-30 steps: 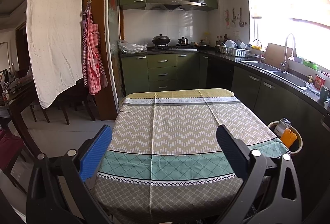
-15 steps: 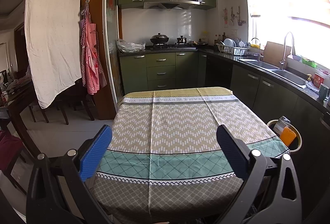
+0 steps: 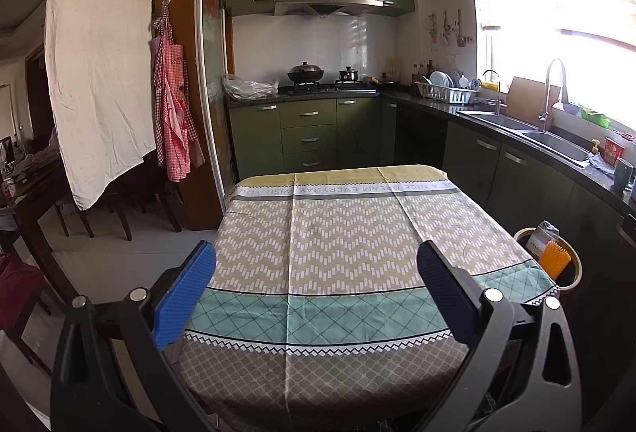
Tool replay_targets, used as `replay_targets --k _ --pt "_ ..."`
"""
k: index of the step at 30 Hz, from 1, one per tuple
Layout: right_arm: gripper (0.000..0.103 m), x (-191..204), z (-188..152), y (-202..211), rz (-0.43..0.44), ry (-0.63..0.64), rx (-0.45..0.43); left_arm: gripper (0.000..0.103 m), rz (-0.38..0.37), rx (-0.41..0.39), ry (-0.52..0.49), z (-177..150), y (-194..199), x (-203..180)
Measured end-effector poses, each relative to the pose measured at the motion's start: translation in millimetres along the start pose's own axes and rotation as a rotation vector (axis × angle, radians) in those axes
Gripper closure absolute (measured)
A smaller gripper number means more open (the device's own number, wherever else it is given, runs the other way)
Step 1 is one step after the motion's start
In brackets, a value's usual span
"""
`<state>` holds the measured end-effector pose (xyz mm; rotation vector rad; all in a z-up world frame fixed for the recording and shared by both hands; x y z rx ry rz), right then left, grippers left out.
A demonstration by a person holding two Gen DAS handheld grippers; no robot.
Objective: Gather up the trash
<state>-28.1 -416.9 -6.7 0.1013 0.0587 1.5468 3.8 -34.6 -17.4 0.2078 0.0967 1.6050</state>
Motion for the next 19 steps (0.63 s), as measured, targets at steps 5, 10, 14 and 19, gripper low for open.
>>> replay_targets --k 5,10,14,19 --pt "0.005 0 0 0 0.001 -0.001 0.0 0.007 0.001 0.004 0.009 -1 -1 2" --pt "0.005 0 0 0 -0.001 0.0 0.001 0.007 -0.007 0.002 0.031 0 -3 6" --pt "0.005 -1 -4 -4 0.001 0.001 0.01 0.007 -0.009 0.019 0.024 -2 -7 6" --pt "0.005 -2 -12 -13 0.002 0.01 0.032 0.007 -0.034 0.059 0.021 -10 -18 1"
Point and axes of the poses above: each gripper's, at about its wrist camera, not at the fingertips, and y roughly against the way its jaws point, x to its left, z to its top, the point moved 5 cm from there along -y, roughly the way its jaws point, and after that the axes turned 15 degrees about -x, right-handed, at the moved point
